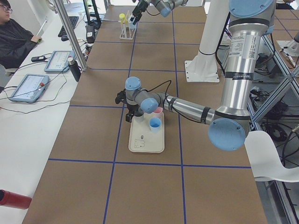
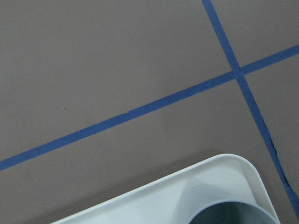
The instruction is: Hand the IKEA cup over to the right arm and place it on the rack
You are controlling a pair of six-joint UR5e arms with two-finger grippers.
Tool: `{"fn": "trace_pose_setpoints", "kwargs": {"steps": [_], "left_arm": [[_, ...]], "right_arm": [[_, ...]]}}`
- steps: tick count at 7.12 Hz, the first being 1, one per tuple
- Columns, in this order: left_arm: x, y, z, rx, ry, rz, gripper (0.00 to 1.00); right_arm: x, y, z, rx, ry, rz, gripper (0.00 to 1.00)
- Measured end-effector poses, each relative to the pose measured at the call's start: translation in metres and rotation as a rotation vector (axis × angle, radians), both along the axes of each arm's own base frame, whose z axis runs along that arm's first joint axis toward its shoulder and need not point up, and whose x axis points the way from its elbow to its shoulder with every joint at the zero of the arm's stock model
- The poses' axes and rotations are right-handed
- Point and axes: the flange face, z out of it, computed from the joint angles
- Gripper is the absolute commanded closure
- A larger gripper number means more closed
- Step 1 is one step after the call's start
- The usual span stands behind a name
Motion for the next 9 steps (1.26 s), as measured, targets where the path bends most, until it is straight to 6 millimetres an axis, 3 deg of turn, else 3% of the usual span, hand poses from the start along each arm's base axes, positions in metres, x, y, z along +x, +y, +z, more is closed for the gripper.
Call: {"fn": "trace_pose_setpoints", "kwargs": {"steps": [1, 3, 4, 5, 7, 9], "left_arm": [[0.006, 0.002, 0.001, -0.002, -0.001, 0.012, 0.16], [0.009, 0.004, 0.001, -0.004, -0.002, 0.019, 0.71], [0.009, 0.005, 0.001, -0.007, -0.003, 0.019, 0.90], [0.008, 0.006, 0.000, -0.008, -0.003, 0.020, 1.00], [0.006, 0.009, -0.006, -0.012, 0.013, 0.021, 1.00], [-0.021, 0.027, -0.032, -0.042, 0.045, -0.035, 1.00]], "right_arm": [[0.001, 0.000, -0.001, 0.001, -0.002, 0.001, 0.00], [0.002, 0.001, -0.002, 0.002, -0.006, 0.001, 0.00], [0.002, 0.001, -0.003, 0.003, -0.007, 0.001, 0.00], [0.002, 0.002, -0.003, 0.003, -0.007, 0.001, 0.00], [0.003, 0.002, -0.004, 0.006, -0.009, 0.001, 0.00], [0.006, 0.005, -0.008, 0.013, -0.016, 0.003, 0.00]]}}
